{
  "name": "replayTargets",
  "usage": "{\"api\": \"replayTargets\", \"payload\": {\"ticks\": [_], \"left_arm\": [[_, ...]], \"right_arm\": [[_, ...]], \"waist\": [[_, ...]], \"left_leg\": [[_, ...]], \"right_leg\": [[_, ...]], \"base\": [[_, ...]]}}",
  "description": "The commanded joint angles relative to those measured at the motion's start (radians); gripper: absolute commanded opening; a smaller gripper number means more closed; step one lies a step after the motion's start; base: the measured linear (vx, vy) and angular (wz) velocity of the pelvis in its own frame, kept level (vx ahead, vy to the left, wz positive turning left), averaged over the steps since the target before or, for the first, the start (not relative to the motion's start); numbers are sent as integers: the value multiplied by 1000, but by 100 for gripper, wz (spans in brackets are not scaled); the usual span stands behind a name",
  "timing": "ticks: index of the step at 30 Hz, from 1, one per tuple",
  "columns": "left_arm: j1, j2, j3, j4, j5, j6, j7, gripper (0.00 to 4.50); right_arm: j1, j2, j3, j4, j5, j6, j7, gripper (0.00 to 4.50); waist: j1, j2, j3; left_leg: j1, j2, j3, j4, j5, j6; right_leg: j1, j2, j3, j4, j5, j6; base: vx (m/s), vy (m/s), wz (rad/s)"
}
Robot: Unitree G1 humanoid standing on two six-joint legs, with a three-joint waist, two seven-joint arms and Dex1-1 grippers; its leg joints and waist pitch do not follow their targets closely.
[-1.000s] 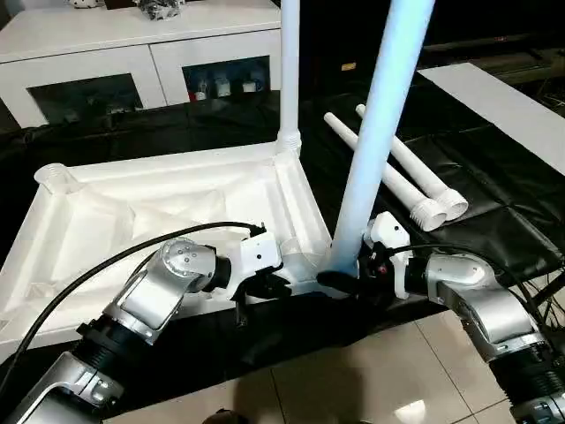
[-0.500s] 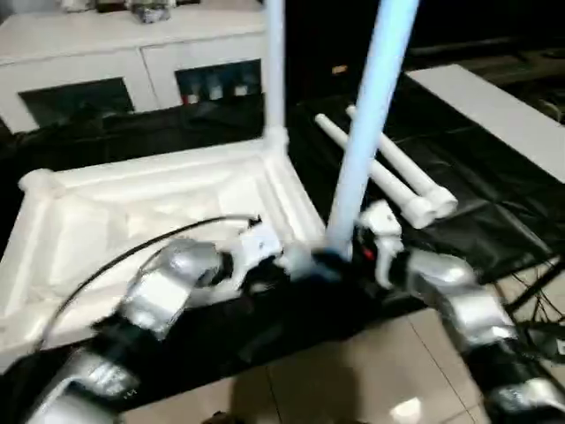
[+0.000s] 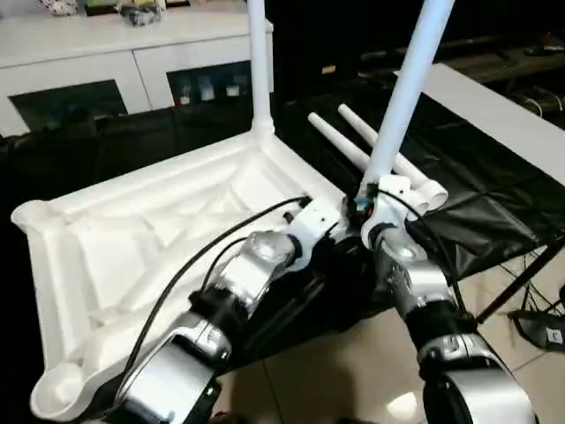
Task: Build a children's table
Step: Rotate leg to tighten, then rotate table base
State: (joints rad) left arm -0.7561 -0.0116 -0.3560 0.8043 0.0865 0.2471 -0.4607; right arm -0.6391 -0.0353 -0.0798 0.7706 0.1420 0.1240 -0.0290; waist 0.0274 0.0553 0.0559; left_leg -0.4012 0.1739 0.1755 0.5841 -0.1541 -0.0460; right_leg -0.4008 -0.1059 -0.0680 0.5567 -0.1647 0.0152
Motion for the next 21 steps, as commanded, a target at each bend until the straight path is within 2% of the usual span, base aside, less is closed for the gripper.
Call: {"api": "replayTargets", "payload": {"ticks": [1,2,3,4,5,6,7,8,9,10,11,12,14,16,17,18,19,20,21], "left_arm": [[-37,36,65,15,19,-62,149,0],[-43,43,65,42,19,-78,146,0],[-46,46,67,54,18,-83,143,0],[-51,46,72,69,19,-96,145,0],[-57,49,75,81,19,-104,148,0],[-69,51,82,107,21,-124,154,0],[-81,53,91,128,22,-150,174,0],[-90,55,97,141,23,-167,188,0],[-99,58,101,157,26,-193,201,0],[-105,60,101,164,31,-208,217,0],[-120,66,102,183,42,-246,260,0],[-152,74,116,225,43,-305,303,28],[-176,77,158,252,8,-333,285,58],[-205,88,193,263,-8,-368,309,67],[-205,88,193,263,-8,-368,309,83],[-229,101,220,263,-5,-410,388,83],[-230,102,221,262,-4,-411,391,104],[-235,111,229,256,0,-423,423,107],[-237,122,240,244,-2,-429,438,107]], "right_arm": [[7,40,7,-19,23,-33,46,342],[11,37,14,-31,22,-59,68,348],[13,35,18,-35,20,-67,75,348],[14,33,19,-36,19,-72,74,361],[19,24,31,-50,0,-74,61,376],[25,12,46,-64,-33,-82,40,384],[38,4,50,-95,-44,-81,36,388],[46,0,51,-116,-48,-79,35,388],[60,-8,57,-143,-56,-82,42,388],[66,-10,56,-155,-54,-78,46,388],[84,-15,55,-188,-48,-67,55,388],[116,-23,53,-241,-46,-57,77,389],[138,-28,56,-268,-49,-54,93,389],[153,-28,57,-280,-43,-46,95,389],[153,-28,57,-280,-43,-46,95,389],[161,-30,65,-282,-49,-37,91,389],[161,-30,65,-282,-49,-37,91,389],[163,-28,66,-282,-50,-33,88,389],[164,-27,69,-283,-52,-23,88,389]], "waist": [[-4,-13,-71],[-5,-15,-72],[-9,-15,-70],[-20,-16,-72],[-23,-13,-74],[-23,-14,-76],[-21,-24,-76],[-17,-24,-77],[-13,-22,-78],[-13,-21,-80],[-13,-21,-81],[-11,-22,-82],[-9,-23,-87],[-2,-17,-97],[1,-17,-100],[8,-14,-103],[12,-14,-103],[14,-9,-102],[14,-13,-99]], "left_leg": [[39,34,-20,-81,-495,9],[37,32,-18,-80,-487,17],[29,31,-20,-83,-482,25],[12,31,-26,-87,-457,26],[10,31,-28,-87,-449,26],[18,33,-26,-84,-443,25],[29,31,-16,-78,-438,30],[31,30,-14,-75,-425,35],[29,31,-12,-74,-393,47],[21,33,-13,-75,-359,59],[19,32,-14,-74,-349,67],[21,32,-12,-72,-337,78],[20,30,-9,-67,-299,91],[15,33,-9,-57,-199,122],[15,33,-8,-51,-170,134],[14,34,-8,-45,-120,153],[12,33,-7,-41,-91,171],[11,32,-7,-38,-81,178],[6,30,-5,-37,-77,187]], "right_leg": [[27,-38,14,-82,-414,-140],[27,-37,13,-81,-406,-143],[30,-38,12,-77,-409,-138],[45,-39,8,-69,-400,-133],[46,-39,7,-68,-391,-133],[40,-39,9,-68,-369,-144],[28,-37,14,-73,-357,-163],[29,-39,16,-71,-349,-169],[31,-40,20,-67,-326,-179],[39,-40,19,-61,-300,-180],[39,-37,18,-60,-290,-180],[37,-35,19,-60,-274,-174],[39,-38,21,-56,-241,-186],[43,-39,20,-39,-116,-231],[41,-38,20,-34,-76,-243],[40,-37,20,-21,-9,-264],[40,-35,19,-16,33,-274],[39,-35,19,-14,44,-277],[40,-36,19,-13,42,-278]], "base": [[0,0,0],[0,0,0],[0,0,0],[0,0,0],[0,0,0],[0,0,0],[0,0,0],[0,0,0],[0,0,0],[0,0,0],[0,0,0],[0,0,0],[56,-18,1],[56,-21,0],[51,-18,1],[51,-18,1],[0,0,0],[0,0,0],[0,0,0]]}}
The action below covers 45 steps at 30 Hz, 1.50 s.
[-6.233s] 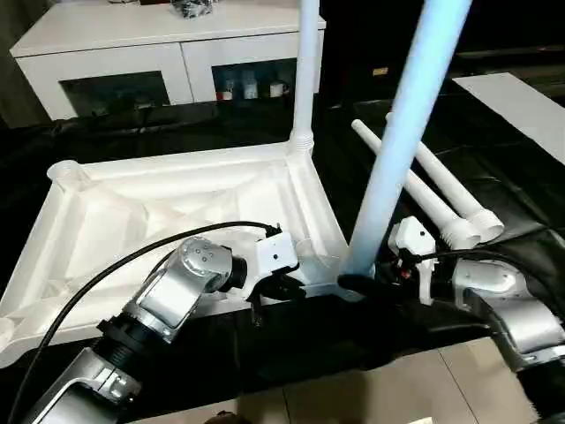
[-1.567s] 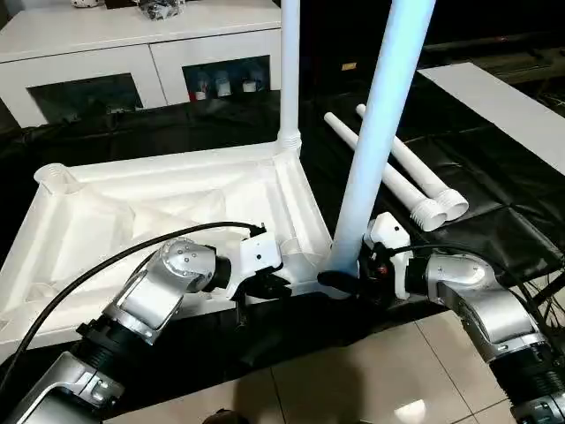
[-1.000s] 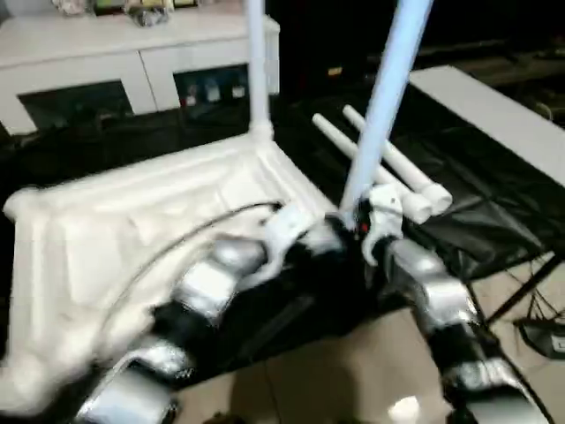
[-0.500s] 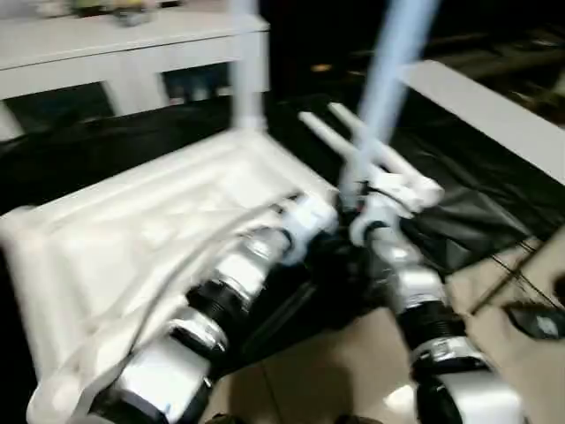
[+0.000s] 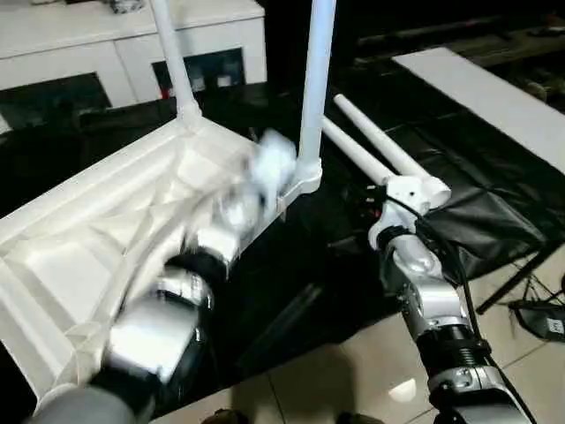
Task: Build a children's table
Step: Rotate table base
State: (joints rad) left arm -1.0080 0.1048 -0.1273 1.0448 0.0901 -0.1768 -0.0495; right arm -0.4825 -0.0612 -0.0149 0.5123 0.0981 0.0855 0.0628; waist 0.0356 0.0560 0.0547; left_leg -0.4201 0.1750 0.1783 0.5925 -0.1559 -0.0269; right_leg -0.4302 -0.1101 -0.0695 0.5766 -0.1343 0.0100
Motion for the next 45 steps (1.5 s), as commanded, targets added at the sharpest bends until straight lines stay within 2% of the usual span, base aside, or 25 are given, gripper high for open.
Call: {"api": "replayTargets", "payload": {"ticks": [1,6,7,8,9,10,11,12,13,14,16,17,18,19,21,23,24,27,28,30,34,36,41,44,45], "left_arm": [[20,18,14,-14,-6,2,18,107],[141,112,58,-198,-58,59,-152,107],[215,161,71,-312,-91,139,-236,107],[265,196,75,-389,-116,191,-288,107],[329,252,81,-477,-144,228,-354,107],[395,318,94,-564,-183,294,-423,107],[395,318,94,-564,-183,294,-423,107],[456,415,126,-615,-188,333,-462,107],[469,457,151,-604,-169,335,-449,107],[472,470,159,-599,-163,335,-444,107],[465,547,228,-528,-118,353,-365,107],[469,614,301,-479,-89,397,-273,107],[469,617,304,-477,-88,400,-268,107],[494,683,343,-458,-58,453,-183,107],[527,737,360,-440,-38,501,-127,107],[548,759,362,-449,-33,531,-115,107],[572,783,361,-448,-24,558,-111,107],[653,857,310,-429,52,629,-161,107],[669,869,296,-425,69,639,-177,107],[700,882,269,-434,74,675,-230,107],[803,881,211,-573,-10,791,-418,107],[841,886,187,-649,-38,831,-475,107],[927,878,160,-891,-110,913,-586,107],[947,870,158,-974,-134,950,-617,107],[954,864,153,-1016,-149,967,-621,107]], "right_arm": [[7,-2,8,-24,-13,22,-2,389],[6,0,32,-30,-20,57,46,389],[1,3,39,-21,-22,57,53,389],[-3,5,44,-15,-22,58,58,389],[-7,9,46,-7,-19,61,63,389],[-11,13,48,-1,-19,63,63,389],[-11,13,48,-1,-19,63,63,389],[-16,18,48,6,-18,64,66,389],[-17,21,48,7,-18,65,68,389],[-17,22,48,7,-19,65,69,389],[-19,26,54,12,-21,67,80,389],[-20,29,64,19,-25,69,94,389],[-20,30,64,19,-26,69,95,389],[-27,35,68,36,-29,68,98,389],[-41,41,67,61,-30,63,95,389],[-48,43,68,72,-31,61,96,389],[-58,45,69,89,-32,61,98,389],[-98,55,67,150,-36,56,99,389],[-106,57,67,161,-36,55,99,389],[-123,65,61,187,-32,55,107,389],[-176,90,55,276,-29,29,115,389],[-199,106,49,311,-17,21,135,389],[-232,156,77,387,-9,13,233,389],[-232,166,102,413,-25,19,267,389],[-227,171,113,424,-32,37,279,389]], "waist": [[7,-14,-95],[3,-8,-88],[6,-10,-89],[1,-8,-86],[0,0,-88],[-2,-13,-86],[1,-4,-89],[-1,1,-82],[-3,3,-78],[-5,-5,-76],[-1,1,-71],[-2,1,-70],[-5,-6,-69],[-5,-1,-68],[-9,0,-65],[-9,2,-63],[-6,0,-62],[-7,6,-61],[-10,5,-59],[-7,9,-59],[-8,10,-52],[-10,11,-50],[-8,14,-42],[-1,20,-34],[1,23,-31]], "left_leg": [[28,30,-6,-46,-96,166],[28,34,-6,-59,-195,113],[37,42,-8,-60,-211,93],[28,40,-9,-64,-218,92],[37,42,-8,-65,-239,72],[40,46,-7,-68,-261,55],[41,48,-10,-68,-265,39],[47,46,-7,-73,-311,14],[54,45,-6,-76,-370,-10],[55,43,-5,-78,-392,-19],[64,41,-9,-83,-458,-61],[63,41,-10,-84,-474,-69],[54,37,-14,-87,-486,-79],[53,39,-20,-92,-498,-88],[60,38,-21,-91,-541,-100],[59,38,-27,-92,-571,-107],[70,38,-24,-89,-594,-107],[68,39,-31,-92,-627,-111],[60,38,-34,-96,-635,-110],[71,39,-35,-95,-665,-117],[82,41,-39,-97,-746,-120],[79,42,-40,-100,-758,-120],[93,46,-40,-107,-835,-125],[97,47,-24,-132,-887,-132],[83,49,-15,-155,-897,-134]], "right_leg": [[68,-32,20,-36,-27,-271],[66,-29,21,-46,-169,-256],[65,-34,23,-43,-178,-263],[64,-32,22,-44,-194,-258],[55,-28,23,-43,-211,-251],[49,-26,25,-43,-226,-245],[52,-32,26,-33,-228,-245],[39,-24,27,-38,-266,-229],[29,-18,29,-44,-301,-211],[27,-15,30,-47,-313,-200],[20,-16,35,-51,-355,-165],[20,-15,35,-51,-359,-157],[26,-17,36,-46,-373,-140],[29,-22,36,-47,-402,-124],[17,-22,37,-53,-440,-112],[18,-27,37,-59,-483,-103],[7,-26,39,-65,-507,-102],[7,-26,39,-66,-521,-105],[14,-27,37,-65,-525,-101],[3,-28,39,-70,-536,-104],[-1,-28,32,-79,-584,-111],[2,-27,31,-78,-570,-115],[-3,-17,18,-83,-593,-110],[5,3,-1,-75,-579,-107],[20,13,-11,-60,-577,-106]], "base": [[0,0,0],[0,0,0],[0,0,0],[0,0,0],[0,0,0],[0,0,0],[0,0,0],[0,0,0],[0,0,0],[0,0,0],[0,0,0],[0,0,0],[0,0,0],[0,0,0],[0,0,0],[0,0,0],[0,0,0],[0,0,0],[0,0,0],[0,0,0],[0,0,0],[0,0,0],[0,0,0],[0,0,0],[0,0,0]]}}
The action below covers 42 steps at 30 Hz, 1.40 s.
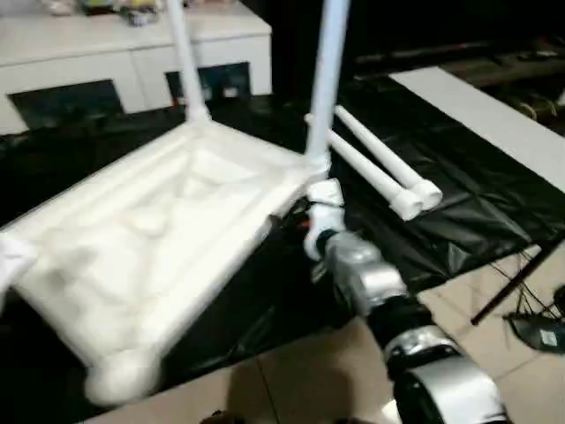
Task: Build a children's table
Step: Rotate table base
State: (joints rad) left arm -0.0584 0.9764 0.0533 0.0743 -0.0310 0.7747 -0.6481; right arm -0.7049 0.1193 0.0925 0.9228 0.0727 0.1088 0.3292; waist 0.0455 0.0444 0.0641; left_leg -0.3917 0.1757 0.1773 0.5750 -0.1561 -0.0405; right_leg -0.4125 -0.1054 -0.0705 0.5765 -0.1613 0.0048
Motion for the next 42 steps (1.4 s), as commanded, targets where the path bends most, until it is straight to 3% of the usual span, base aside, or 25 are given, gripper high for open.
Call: {"api": "replayTargets", "payload": {"ticks": [1,2,3,4,5,6,7,9,10,14,15,19,20,21,22,23,24,25,26,27,28,30,34,38,42], "left_arm": [[11,-11,-32,-79,-35,28,-26,107],[17,-16,-36,-107,-44,41,-29,107],[17,-16,-36,-107,-44,41,-29,107],[26,-20,-37,-141,-47,55,-33,107],[40,-23,-42,-190,-51,71,-40,107],[55,-28,-49,-250,-57,90,-49,107],[65,-30,-53,-294,-68,108,-56,107],[78,-27,-64,-352,-80,118,-69,107],[79,-27,-65,-357,-81,119,-70,107],[25,-54,-24,-425,-102,139,-35,107],[0,-44,22,-417,-104,139,-29,107],[-2,39,98,-441,-102,149,-66,107],[-2,45,106,-443,-102,146,-69,107],[-44,28,152,-427,-114,117,-51,107],[-75,5,172,-412,-123,99,-32,107],[-87,-5,179,-408,-126,96,-25,107],[-151,-82,207,-377,-136,59,47,107],[-216,-182,227,-335,-146,-12,142,107],[-256,-258,239,-304,-156,-83,207,107],[-304,-404,258,-264,-183,-173,318,107],[-309,-419,260,-261,-186,-182,329,107],[-257,-590,227,-269,-195,-231,425,107],[-127,-725,123,-339,-66,-342,593,107],[-51,-836,99,-344,9,-456,694,107],[26,-886,77,-351,57,-562,740,107]], "right_arm": [[-3,-8,12,27,-14,20,16,389],[-2,-9,18,39,-25,27,11,389],[-2,-9,18,39,-25,27,11,389],[-4,-10,20,59,-36,26,5,389],[-7,-9,13,75,-36,20,7,389],[-9,-7,1,89,-28,15,16,389],[-11,-4,-6,93,-21,14,28,389],[-12,0,-9,90,-11,5,58,389],[-12,0,-9,90,-10,4,60,389],[-12,8,-18,0,36,-39,111,389],[8,-3,-23,-95,64,-25,148,389],[92,-71,20,-343,46,29,189,389],[102,-79,22,-370,44,35,190,389],[152,-117,19,-498,48,77,186,389],[175,-133,13,-552,53,96,181,389],[182,-138,9,-569,53,102,180,389],[205,-155,-6,-617,42,115,160,389],[228,-171,-21,-650,15,134,124,389],[244,-180,-32,-670,-5,148,94,389],[277,-189,-53,-708,-38,153,38,389],[281,-190,-55,-712,-42,154,33,389],[356,-202,-67,-815,-110,121,-50,389],[482,-186,-100,-995,-41,179,-62,389],[586,-197,-81,-1075,-36,155,-41,389],[624,-198,-89,-1103,-36,139,-56,389]], "waist": [[6,39,-46],[19,36,-41],[79,42,-46],[66,-25,-51],[57,-74,-46],[45,-36,-28],[60,-42,-38],[47,20,-63],[22,21,-54],[-7,17,-19],[-19,18,-22],[14,24,-15],[11,8,-8],[-1,-15,-5],[-27,-18,7],[-25,1,-4],[-28,35,-26],[36,68,-31],[39,77,-47],[-2,9,-64],[2,1,-46],[10,-8,-71],[-9,12,-96],[-14,17,-91],[-17,22,-65]], "left_leg": [[25,60,-1,-178,-899,-124],[7,65,20,-207,-900,-124],[-47,63,92,-268,-874,-135],[30,43,114,-169,-656,-125],[163,27,60,92,-488,-105],[40,-15,-78,112,-149,-18],[10,0,-95,52,-174,-45],[122,44,-62,-38,-392,-118],[84,48,-51,-57,-461,-115],[124,30,-57,-67,-794,-81],[112,35,-66,-80,-818,-60],[45,83,-49,-171,-849,-64],[62,74,-41,-164,-844,-68],[170,1,-19,-28,-698,-75],[219,-53,-2,101,-475,-49],[214,-37,-8,85,-455,-37],[144,32,-37,-5,-556,-17],[2,106,-87,-120,-775,-48],[60,106,-69,-136,-750,-36],[112,54,-89,-81,-636,-57],[23,22,-68,-57,-427,-118],[31,14,-63,-39,-222,-102],[-4,9,-58,-18,65,-61],[1,17,-54,-22,21,-28],[-15,21,-83,-46,-181,64]], "right_leg": [[43,14,-8,12,-484,-112],[56,28,-7,48,-452,-116],[93,55,-10,175,-418,-114],[21,18,58,83,-677,-58],[-138,-87,101,-133,-1017,-14],[-15,-138,202,-125,-1075,-69],[49,-111,148,-68,-889,-82],[-32,29,78,11,-294,-175],[2,33,57,19,-152,-225],[-5,23,10,-78,-642,-94],[32,20,-20,-83,-619,-58],[103,12,-3,36,-441,-82],[80,19,-1,7,-539,-65],[-28,11,-36,-160,-887,24],[-85,4,-110,-265,-1069,103],[-50,-13,-136,-264,-1015,111],[75,-8,-187,-185,-699,119],[157,-25,-84,79,-133,-32],[106,1,-61,76,-42,-47],[92,-46,-10,6,-182,-67],[122,-76,-4,-48,-506,-74],[98,-68,13,-60,-539,-43],[102,-14,11,1,109,-132],[94,-6,4,-7,174,-203],[105,-32,-38,-42,-165,-174]], "base": [[-65,-26,6],[-104,-44,18],[-104,-44,18],[14,-138,28],[150,-126,-2],[150,-126,-2],[68,-24,-9],[-86,-47,30],[-112,-48,25],[-70,5,-3],[-71,15,-6],[-77,-65,-7],[38,-73,15],[38,-73,15],[17,-54,-5],[38,25,-31],[38,25,-31],[213,100,-25],[192,-14,-16],[192,-14,-16],[-9,-39,-27],[-47,0,-18],[17,-3,-2],[32,-7,-1],[0,0,0]]}}
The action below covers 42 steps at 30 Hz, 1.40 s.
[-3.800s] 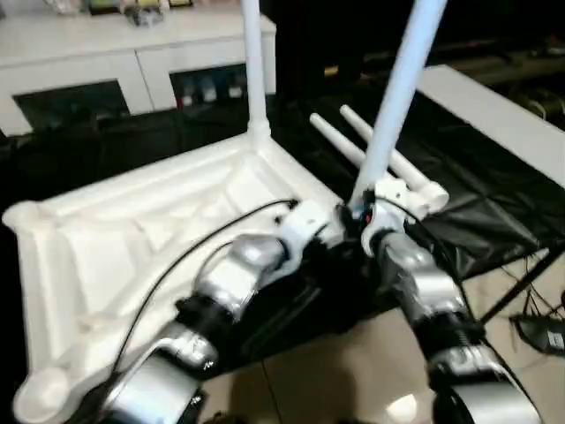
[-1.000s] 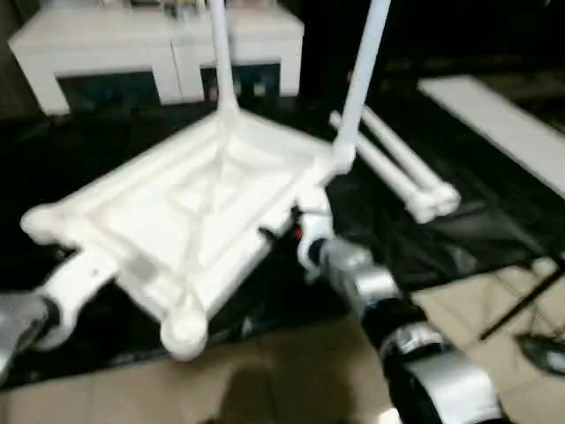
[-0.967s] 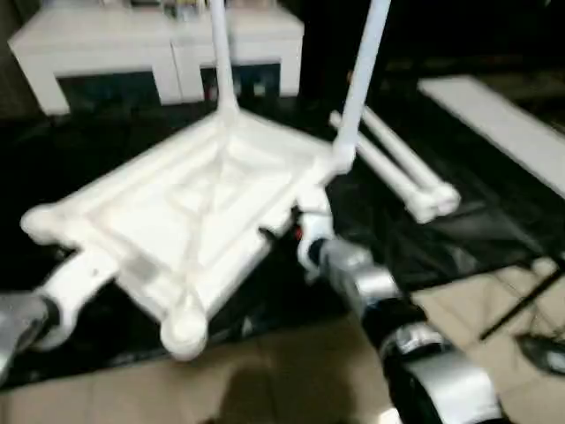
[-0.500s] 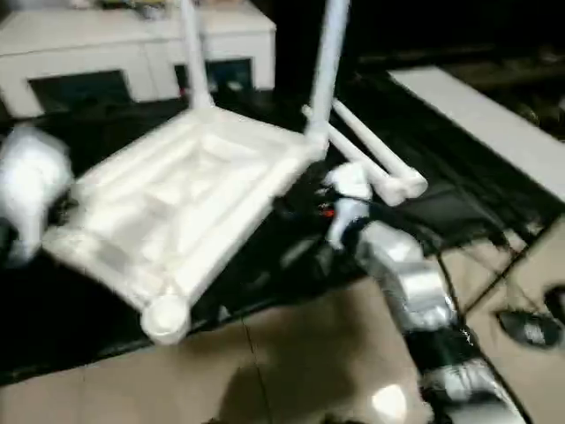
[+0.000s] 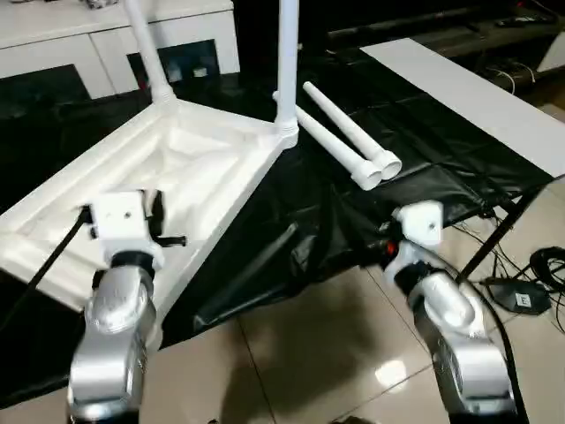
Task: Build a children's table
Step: Rotate table base
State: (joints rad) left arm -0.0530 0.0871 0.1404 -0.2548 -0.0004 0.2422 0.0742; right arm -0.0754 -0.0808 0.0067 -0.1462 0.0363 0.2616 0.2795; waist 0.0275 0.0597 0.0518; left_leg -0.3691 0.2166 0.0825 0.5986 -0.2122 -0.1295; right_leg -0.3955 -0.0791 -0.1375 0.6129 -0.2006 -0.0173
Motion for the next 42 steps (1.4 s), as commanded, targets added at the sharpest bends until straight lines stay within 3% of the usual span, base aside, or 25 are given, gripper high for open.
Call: {"api": "replayTargets", "payload": {"ticks": [1,4,7,10,12,14,15,16,20,21,22,24,26,27,28,30,32,33,34,35,37,38,40,41,42], "left_arm": [[35,5,-26,-29,35,-48,23,107],[51,-4,-43,-42,27,-50,28,107],[38,-6,-74,-22,63,-69,24,107],[27,-17,-80,0,77,-90,21,107],[14,-17,-89,19,72,-96,15,107],[10,-15,-96,22,74,-96,14,107],[7,-18,-99,25,70,-99,15,107],[6,-19,-99,26,69,-99,14,107],[-6,-30,-102,55,77,-95,11,107],[-8,-31,-101,58,77,-96,12,107],[-14,-35,-100,67,78,-98,14,107],[-26,-38,-101,79,76,-93,18,107],[-36,-42,-96,86,79,-76,32,107],[-38,-49,-87,90,70,-72,37,107],[-37,-53,-82,94,65,-71,38,107],[-29,-51,-81,98,58,-83,30,107],[-26,-52,-76,103,71,-95,41,107],[-30,-52,-75,103,77,-79,50,107],[-33,-49,-77,104,87,-76,57,107],[-37,-45,-79,106,94,-73,60,107],[-44,-41,-83,108,102,-61,61,107],[-48,-41,-83,110,108,-58,66,107],[-51,-44,-78,112,107,-56,64,107],[-55,-42,-78,114,112,-59,64,107],[-58,-44,-71,112,96,-43,55,107]], "right_arm": [[-2,0,-3,-45,0,-14,-8,389],[-3,7,-8,-64,12,7,-12,389],[-31,1,-2,-40,-1,10,-28,389],[-45,-2,-4,-13,-8,3,-43,389],[-57,-7,-5,8,-17,4,-49,389],[-61,-12,-3,12,-25,5,-50,389],[-63,-15,-4,15,-25,13,-50,389],[-63,-15,-5,15,-25,14,-50,389],[-67,-31,-7,36,-13,17,-44,389],[-67,-32,-6,37,-12,18,-42,389],[-67,-34,-4,39,-7,23,-40,389],[-65,-41,5,43,-9,28,-31,389],[-63,-41,6,44,-8,35,-29,389],[-62,-45,11,46,-13,39,-29,389],[-61,-50,18,49,-22,39,-29,389],[-59,-59,26,52,-28,49,-26,389],[-63,-59,24,54,-22,57,-27,389],[-67,-62,25,57,-24,56,-26,389],[-70,-62,25,59,-23,55,-26,389],[-74,-62,24,62,-22,58,-25,389],[-82,-64,25,70,-27,58,-26,389],[-85,-65,25,75,-29,56,-27,389],[-90,-63,24,82,-26,62,-36,389],[-96,-57,16,89,-18,70,-50,389],[-100,-55,12,94,-10,73,-53,389]], "waist": [[-2,4,-42],[-12,14,-21],[-9,24,-10],[-3,-10,-12],[13,-15,-4],[20,-7,-16],[4,14,-36],[-39,30,-43],[-52,-5,-50],[-33,-41,-48],[3,-72,-52],[26,-71,-68],[15,-16,-72],[-28,21,-68],[-61,30,-94],[-45,7,-98],[-31,-34,-101],[-14,-83,-82],[4,-71,-100],[-1,-79,-83],[-7,-20,-79],[-33,2,-69],[-46,18,-53],[-41,20,-51],[-36,8,-50]], "left_leg": [[-65,-33,-7,-82,-236,163],[-21,-36,-27,-86,-564,65],[-30,-42,-38,-123,-748,56],[12,-65,8,-23,-555,93],[-23,-50,29,10,-355,155],[-34,-41,26,-19,-260,188],[42,-23,-5,-59,-232,210],[145,56,-74,-95,-271,267],[166,57,-99,-86,-213,516],[79,-32,-19,-40,-132,485],[-47,-125,36,70,-125,408],[-112,-84,11,113,-40,291],[-63,-51,5,4,102,250],[38,-1,-59,-44,94,367],[161,73,-156,-23,234,605],[133,86,-154,8,736,663],[96,16,-107,48,1042,515],[-17,-97,-32,71,657,384],[-76,-124,-50,52,337,358],[-71,-111,-57,28,228,321],[-34,-83,-106,-24,71,194],[-21,-55,-180,-75,-32,180],[46,7,-319,-140,-332,188],[49,5,-335,-143,-364,182],[56,59,-279,-132,-330,200]], "right_leg": [[115,-69,-3,-88,-303,-107],[107,-71,-39,-130,-669,-42],[145,-21,-36,-81,-651,-75],[127,-98,-25,-171,-851,-111],[170,-143,-28,-196,-938,-81],[206,-114,-41,-183,-772,-86],[172,-29,-40,-131,-521,-118],[89,17,-4,-21,-312,-126],[10,-19,82,55,-98,-22],[84,-54,129,-36,36,-58],[221,-110,231,-100,25,-122],[268,-127,245,-99,120,-176],[228,-24,135,-60,193,-119],[146,41,63,0,6,-57],[0,30,63,106,-173,-2],[-41,-17,111,121,-40,96],[-45,-65,169,38,280,111],[20,-90,201,-9,492,84],[98,-144,135,-1,685,110],[86,-145,102,-28,654,112],[99,-67,23,-28,318,-11],[100,-6,8,-7,23,-111],[29,38,53,95,-253,-158],[16,41,69,113,-250,-152],[-1,11,106,109,-165,-130]], "base": [[-27,22,36],[-18,11,56],[6,-14,67],[37,-43,81],[77,4,68],[104,39,68],[100,48,70],[127,20,37],[148,15,-7],[164,-24,2],[212,-5,12],[256,19,14],[152,10,-2],[144,5,-11],[156,-15,-17],[139,-26,-10],[-102,4,-6],[-151,8,-1],[-43,-36,27],[-19,-62,55],[-31,-65,56],[-54,-77,54],[-58,-91,64],[-55,-187,73],[-55,-187,73]]}}
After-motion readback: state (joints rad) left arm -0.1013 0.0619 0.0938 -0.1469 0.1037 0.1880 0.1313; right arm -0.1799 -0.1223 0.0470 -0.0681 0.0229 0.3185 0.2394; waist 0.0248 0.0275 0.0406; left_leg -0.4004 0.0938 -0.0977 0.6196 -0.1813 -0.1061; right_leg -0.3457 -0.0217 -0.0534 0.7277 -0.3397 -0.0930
